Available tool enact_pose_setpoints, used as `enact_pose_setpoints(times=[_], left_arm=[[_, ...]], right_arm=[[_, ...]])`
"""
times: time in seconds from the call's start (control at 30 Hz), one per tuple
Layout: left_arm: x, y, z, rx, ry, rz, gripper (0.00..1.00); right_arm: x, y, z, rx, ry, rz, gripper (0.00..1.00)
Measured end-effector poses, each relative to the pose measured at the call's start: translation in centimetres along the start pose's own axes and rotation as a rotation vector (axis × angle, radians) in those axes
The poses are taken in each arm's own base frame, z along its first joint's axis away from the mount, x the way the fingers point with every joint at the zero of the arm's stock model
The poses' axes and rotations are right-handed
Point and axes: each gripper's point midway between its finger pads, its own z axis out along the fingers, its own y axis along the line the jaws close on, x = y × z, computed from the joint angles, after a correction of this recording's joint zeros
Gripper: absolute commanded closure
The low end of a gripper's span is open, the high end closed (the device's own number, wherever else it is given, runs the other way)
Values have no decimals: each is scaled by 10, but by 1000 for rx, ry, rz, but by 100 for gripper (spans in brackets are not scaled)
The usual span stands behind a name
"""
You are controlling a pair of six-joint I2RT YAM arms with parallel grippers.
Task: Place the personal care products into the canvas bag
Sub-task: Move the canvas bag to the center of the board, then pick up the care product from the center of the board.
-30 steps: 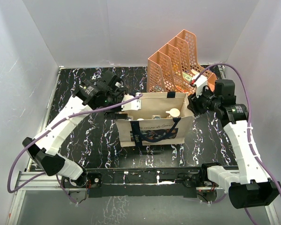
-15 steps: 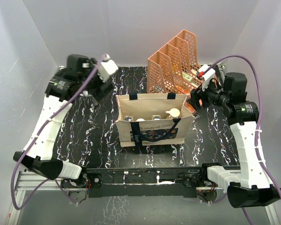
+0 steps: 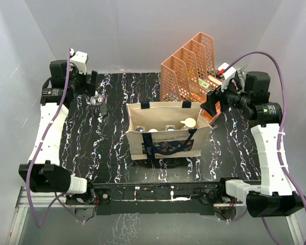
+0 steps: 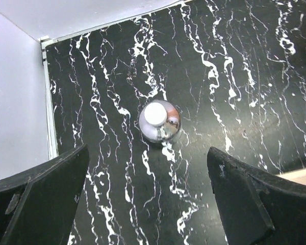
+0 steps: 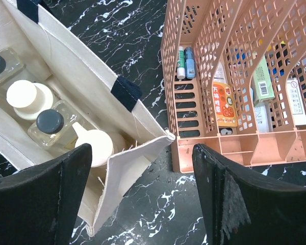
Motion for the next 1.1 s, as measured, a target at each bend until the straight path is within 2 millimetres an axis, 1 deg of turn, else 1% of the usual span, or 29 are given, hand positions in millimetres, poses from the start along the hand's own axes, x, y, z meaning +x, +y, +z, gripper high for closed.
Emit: enact_pose_setpoints(times=[0.03,0.07,0.17,0.27,0.37,0.43,0.5,0.57,0.63,0.77,0.93,1.1], left_arm=[[3,2,13,-7,13,-12,3],[5,2,19,-7,22,-17,3],[22,2,51,1,88,-30,4],[47,1,89,17,181,-38,9],[72,-1,115,35,262,-43,14],[88,-3,126,44,307,-43,20],[96,-5,131,50,332,-42,27],[99,-5,133,53,342,-40,35],[99,-5,134,55,344,-36,40],[92,-4,134,57,330,-30,48],[84,-3,137,66,316,-29,51],[94,-7,141,81,350,-33,54]], right_arm=[[0,0,0,2,1,2,17],[0,-1,-1,3,0,4,17],[1,-1,-1,5,2,4,16],[1,-1,-1,7,2,4,16],[1,-2,-1,10,2,3,16],[1,-2,-1,10,2,4,16],[1,-2,-1,10,3,4,16],[1,-2,-1,9,4,3,16],[2,-1,-1,9,5,2,16],[3,-1,0,7,8,4,16],[4,-1,0,2,10,3,15],[10,1,2,-4,23,13,15]])
